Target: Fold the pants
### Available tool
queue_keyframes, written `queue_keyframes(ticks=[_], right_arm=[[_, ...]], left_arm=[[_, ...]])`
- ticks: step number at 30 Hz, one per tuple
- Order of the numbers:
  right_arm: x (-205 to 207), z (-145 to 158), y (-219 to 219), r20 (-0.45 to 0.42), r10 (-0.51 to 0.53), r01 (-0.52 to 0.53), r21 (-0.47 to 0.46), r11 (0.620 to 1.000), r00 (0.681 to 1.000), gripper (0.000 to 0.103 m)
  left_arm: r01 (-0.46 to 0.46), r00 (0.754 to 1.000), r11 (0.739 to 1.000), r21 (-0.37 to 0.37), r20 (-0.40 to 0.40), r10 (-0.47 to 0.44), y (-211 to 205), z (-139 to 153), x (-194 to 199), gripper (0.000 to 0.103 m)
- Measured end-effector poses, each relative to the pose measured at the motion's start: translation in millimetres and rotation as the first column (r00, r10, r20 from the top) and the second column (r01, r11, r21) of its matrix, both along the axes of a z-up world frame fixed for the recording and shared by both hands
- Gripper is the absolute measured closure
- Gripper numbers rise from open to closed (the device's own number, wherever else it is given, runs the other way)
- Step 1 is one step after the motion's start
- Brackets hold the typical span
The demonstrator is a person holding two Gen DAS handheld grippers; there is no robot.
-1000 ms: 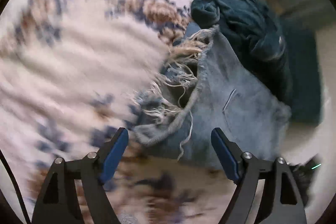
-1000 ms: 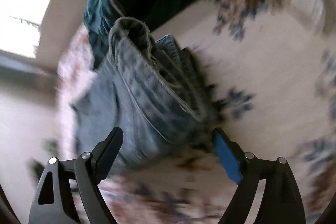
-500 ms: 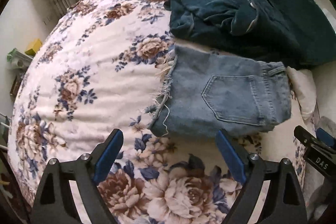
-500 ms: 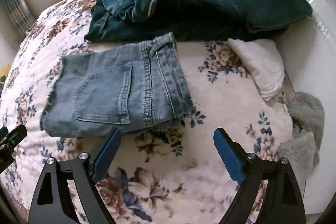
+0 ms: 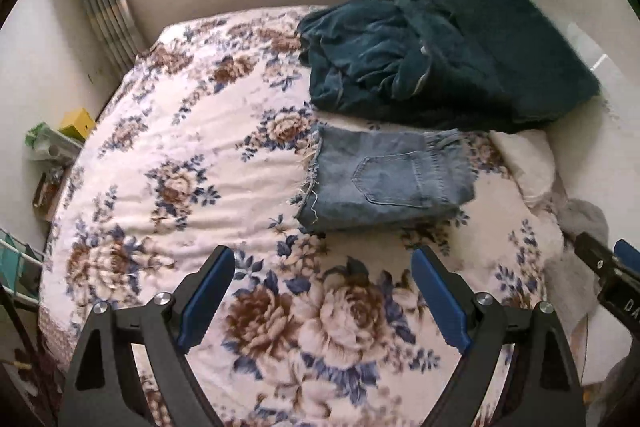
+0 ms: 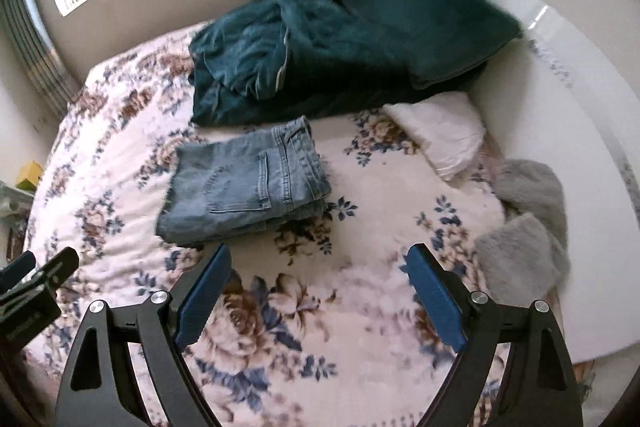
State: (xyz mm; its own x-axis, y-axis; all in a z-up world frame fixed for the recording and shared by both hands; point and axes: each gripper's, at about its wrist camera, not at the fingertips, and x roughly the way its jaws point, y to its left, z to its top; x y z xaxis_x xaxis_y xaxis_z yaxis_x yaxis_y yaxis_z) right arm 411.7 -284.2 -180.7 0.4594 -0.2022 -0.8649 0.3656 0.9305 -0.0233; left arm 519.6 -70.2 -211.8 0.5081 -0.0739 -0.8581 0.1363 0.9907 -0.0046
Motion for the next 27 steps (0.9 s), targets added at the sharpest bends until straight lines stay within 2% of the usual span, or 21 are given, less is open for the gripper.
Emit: queue_keyframes(ticks=[4, 8, 17, 22, 27], right_arm=[[-51, 66, 17, 0.045, 0.003, -0.003, -0.012, 1.000, 0.999, 0.011], [-93, 123, 33, 0.099, 0.046, -0.043, -0.034, 0.999, 0.994, 0.011], [-168, 224, 62, 0.186, 0.157, -0.145, -0.076, 0.987, 0.970, 0.011], [-198, 269, 73, 0.242, 0.202, -0.185, -0.093, 0.978, 0.949, 0.011], [-219, 297, 78, 0.276, 0.221, -0.198, -0.108, 0.974, 0.936, 0.011]], left_arm=[[0.023, 0.998, 1.000, 0.017, 0.056, -0.024, 10, 55, -49, 0.013], [0.017, 0.997, 1.000, -0.001, 0.075, -0.017, 20, 95, -85, 0.013], [-0.039, 0.981, 0.999, -0.018, 0.187, 0.041, 33, 188, -154, 0.013], [-0.038, 0.972, 0.999, -0.028, 0.231, 0.043, 33, 219, -176, 0.013], [-0.033, 0.966, 0.999, -0.032, 0.255, 0.040, 34, 232, -192, 0.013]])
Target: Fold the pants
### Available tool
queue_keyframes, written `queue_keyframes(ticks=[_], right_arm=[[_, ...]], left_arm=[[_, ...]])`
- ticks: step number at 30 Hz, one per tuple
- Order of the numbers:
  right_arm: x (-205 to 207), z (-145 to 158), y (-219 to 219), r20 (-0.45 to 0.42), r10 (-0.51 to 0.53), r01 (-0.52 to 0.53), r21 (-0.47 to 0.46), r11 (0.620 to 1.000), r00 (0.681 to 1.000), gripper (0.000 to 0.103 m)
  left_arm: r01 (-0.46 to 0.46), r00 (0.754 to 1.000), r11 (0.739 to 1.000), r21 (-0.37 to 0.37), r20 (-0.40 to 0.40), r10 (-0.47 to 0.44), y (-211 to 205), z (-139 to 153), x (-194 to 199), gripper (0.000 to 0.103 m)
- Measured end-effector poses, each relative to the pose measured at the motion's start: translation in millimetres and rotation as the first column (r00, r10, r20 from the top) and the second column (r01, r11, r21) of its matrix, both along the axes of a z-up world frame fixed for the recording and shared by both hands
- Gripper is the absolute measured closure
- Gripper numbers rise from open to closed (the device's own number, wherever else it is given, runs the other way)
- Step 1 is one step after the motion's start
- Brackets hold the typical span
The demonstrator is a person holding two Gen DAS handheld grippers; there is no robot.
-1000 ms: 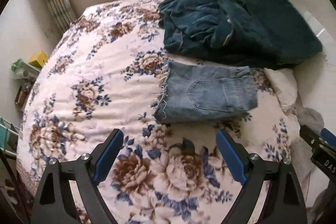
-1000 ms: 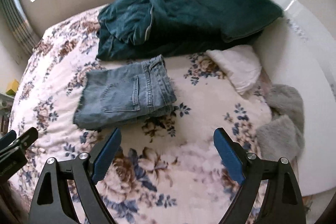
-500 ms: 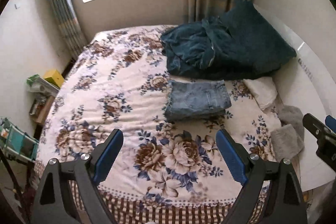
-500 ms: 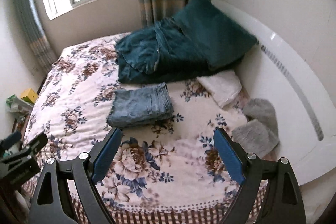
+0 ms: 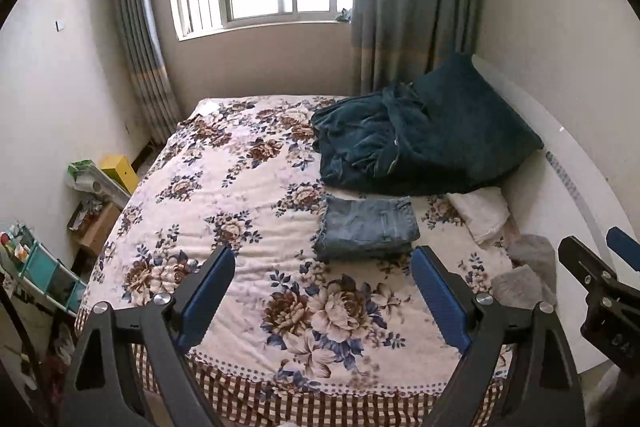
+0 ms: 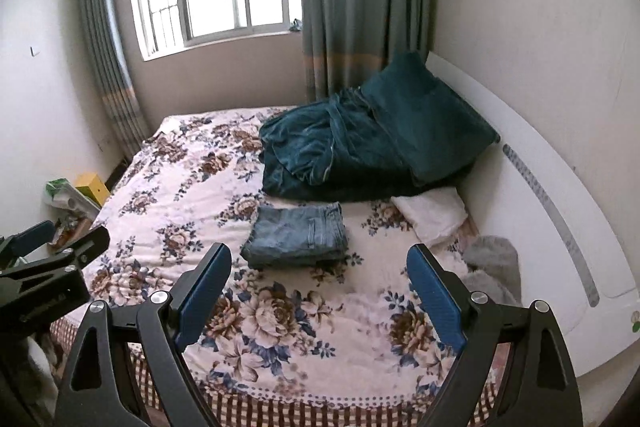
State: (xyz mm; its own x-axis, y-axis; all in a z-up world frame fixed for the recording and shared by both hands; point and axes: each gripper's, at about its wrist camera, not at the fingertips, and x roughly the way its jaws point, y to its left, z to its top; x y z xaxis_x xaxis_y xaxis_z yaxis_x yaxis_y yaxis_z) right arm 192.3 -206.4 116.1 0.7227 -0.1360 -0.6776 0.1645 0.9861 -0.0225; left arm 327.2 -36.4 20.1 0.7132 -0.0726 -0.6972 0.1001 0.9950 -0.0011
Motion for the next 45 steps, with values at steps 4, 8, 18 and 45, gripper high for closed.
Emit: queue_keyframes(ticks=[4, 8, 18, 45], right_arm=[[0, 2, -1, -0.003, 0.006, -0.006, 0.008, 1.000, 1.000, 0.005], [10, -12, -7, 0.009, 0.002, -0.002, 0.006, 1.000, 1.000, 0.004], [61, -67, -29, 0.019, -0.069, 0.069, -0.039, 0.997, 0.997, 0.002], [107, -129, -24, -0.055, -0.065, 0.063, -0.039, 0.997, 0.996, 0.002]], left_arm=[[-0.006, 1.000, 1.000, -0.005, 0.010, 0.006, -2, 0, -7, 0.013], [-0.003, 1.000, 1.000, -0.025, 0.022, 0.003, -6, -7, -4, 0.001], [-0.025, 1.000, 0.999, 0.036, 0.004, 0.025, -16, -50, 28, 0.001], [-0.053, 0.998, 0.994, 0.097, -0.016, 0.055, -22, -90, 58, 0.001]])
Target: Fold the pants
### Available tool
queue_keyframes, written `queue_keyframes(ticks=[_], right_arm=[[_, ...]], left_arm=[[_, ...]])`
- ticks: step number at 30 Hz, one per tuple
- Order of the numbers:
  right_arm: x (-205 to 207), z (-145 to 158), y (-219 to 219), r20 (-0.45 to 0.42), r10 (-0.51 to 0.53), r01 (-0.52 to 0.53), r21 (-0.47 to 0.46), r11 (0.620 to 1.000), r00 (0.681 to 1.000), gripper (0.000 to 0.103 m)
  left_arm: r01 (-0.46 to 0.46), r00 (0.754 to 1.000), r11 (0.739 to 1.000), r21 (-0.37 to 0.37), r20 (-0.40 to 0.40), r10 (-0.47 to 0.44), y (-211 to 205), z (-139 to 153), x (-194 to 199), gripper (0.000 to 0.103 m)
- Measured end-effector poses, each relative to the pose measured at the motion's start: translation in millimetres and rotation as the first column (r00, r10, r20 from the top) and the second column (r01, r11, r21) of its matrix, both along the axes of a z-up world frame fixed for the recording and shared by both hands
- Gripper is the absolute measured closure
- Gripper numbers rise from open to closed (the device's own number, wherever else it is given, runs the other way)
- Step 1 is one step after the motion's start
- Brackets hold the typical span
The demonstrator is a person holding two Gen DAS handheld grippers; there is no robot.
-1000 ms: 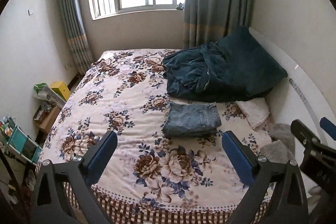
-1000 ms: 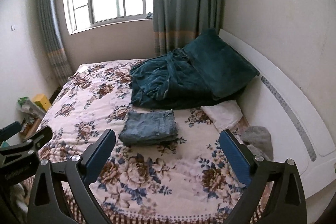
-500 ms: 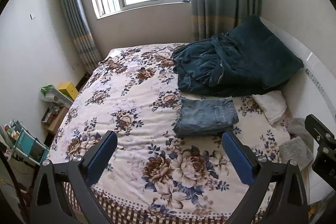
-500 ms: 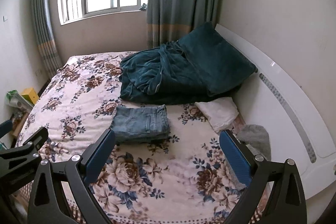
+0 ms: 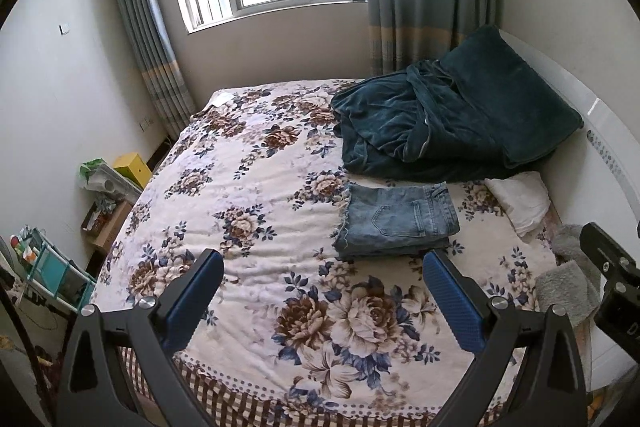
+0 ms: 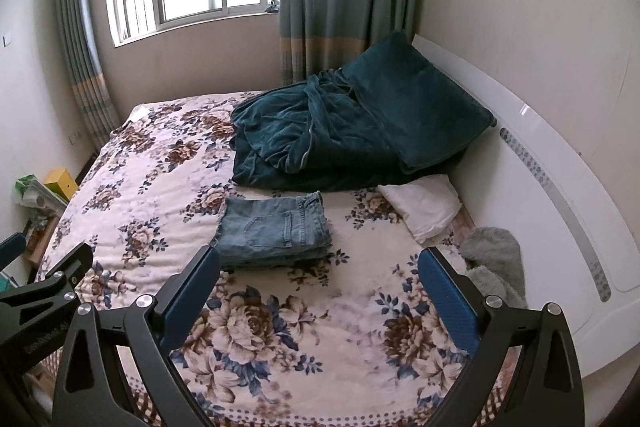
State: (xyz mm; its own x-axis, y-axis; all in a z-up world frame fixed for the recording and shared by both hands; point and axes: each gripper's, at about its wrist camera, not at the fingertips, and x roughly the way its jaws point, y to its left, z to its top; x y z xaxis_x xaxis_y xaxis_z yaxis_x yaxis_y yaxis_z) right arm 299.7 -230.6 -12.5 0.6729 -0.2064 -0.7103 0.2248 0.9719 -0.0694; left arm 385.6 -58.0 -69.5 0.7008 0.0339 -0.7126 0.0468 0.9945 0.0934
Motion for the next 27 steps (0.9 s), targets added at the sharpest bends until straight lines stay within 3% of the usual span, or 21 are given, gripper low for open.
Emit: queue_keyframes(ticks=[27], right_arm=[[-8.1, -8.1, 3.5, -0.011, -0.006, 0.007, 0.023, 1.000, 1.000, 0.002]], left_arm=[[0.000, 1.000, 1.000, -0.014, 0.000, 0.000, -6.6, 3.1, 4.7, 0.001]])
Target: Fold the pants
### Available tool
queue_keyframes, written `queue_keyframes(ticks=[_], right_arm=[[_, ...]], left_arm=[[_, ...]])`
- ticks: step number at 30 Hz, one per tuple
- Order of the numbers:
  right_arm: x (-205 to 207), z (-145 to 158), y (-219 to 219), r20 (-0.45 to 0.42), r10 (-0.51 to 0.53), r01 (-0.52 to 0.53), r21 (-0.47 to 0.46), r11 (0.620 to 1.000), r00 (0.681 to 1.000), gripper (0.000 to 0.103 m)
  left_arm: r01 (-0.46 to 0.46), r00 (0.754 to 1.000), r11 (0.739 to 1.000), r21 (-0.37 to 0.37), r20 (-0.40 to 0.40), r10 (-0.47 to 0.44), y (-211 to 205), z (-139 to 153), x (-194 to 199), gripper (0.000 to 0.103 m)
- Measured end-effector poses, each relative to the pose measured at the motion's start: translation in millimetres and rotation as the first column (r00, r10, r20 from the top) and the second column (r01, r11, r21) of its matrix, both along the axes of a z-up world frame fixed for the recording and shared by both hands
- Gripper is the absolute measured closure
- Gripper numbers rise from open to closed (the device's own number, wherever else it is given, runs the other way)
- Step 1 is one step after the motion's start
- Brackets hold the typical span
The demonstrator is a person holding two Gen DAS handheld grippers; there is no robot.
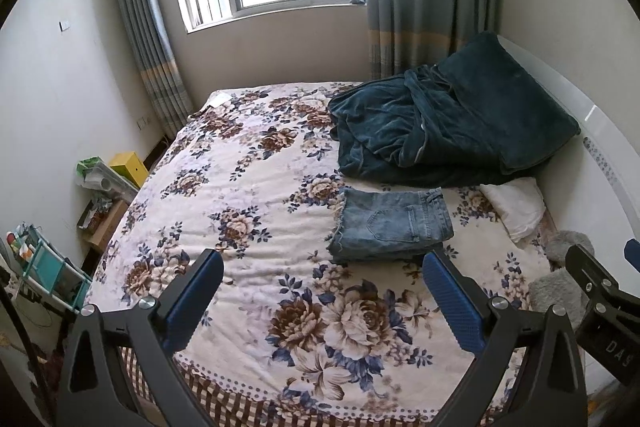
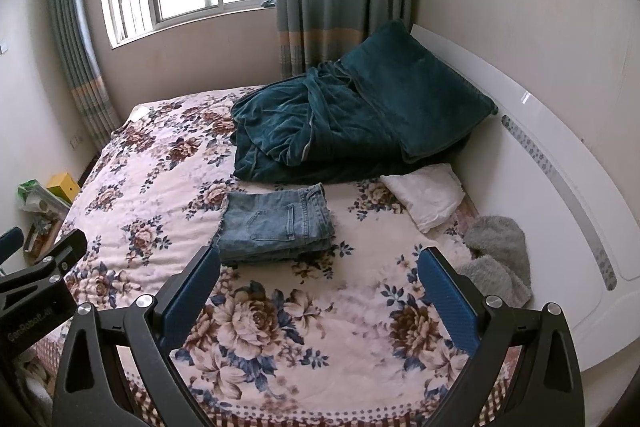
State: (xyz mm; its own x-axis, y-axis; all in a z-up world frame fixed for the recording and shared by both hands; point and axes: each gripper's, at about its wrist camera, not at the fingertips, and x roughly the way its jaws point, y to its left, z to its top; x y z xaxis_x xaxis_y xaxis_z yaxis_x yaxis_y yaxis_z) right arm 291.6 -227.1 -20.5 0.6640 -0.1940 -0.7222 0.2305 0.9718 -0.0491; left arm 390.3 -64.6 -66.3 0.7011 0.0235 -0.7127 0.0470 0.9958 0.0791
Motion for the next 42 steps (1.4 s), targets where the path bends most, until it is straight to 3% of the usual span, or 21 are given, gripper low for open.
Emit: queue_keyframes(ticks=[42], right_arm=[[0, 1, -3, 0.000, -0.003, 0.003, 0.006, 1.000, 1.000, 0.002]], left_arm=[[-0.002, 1.000, 1.000, -0.003, 0.028, 0.003, -7, 11, -8, 0.001]])
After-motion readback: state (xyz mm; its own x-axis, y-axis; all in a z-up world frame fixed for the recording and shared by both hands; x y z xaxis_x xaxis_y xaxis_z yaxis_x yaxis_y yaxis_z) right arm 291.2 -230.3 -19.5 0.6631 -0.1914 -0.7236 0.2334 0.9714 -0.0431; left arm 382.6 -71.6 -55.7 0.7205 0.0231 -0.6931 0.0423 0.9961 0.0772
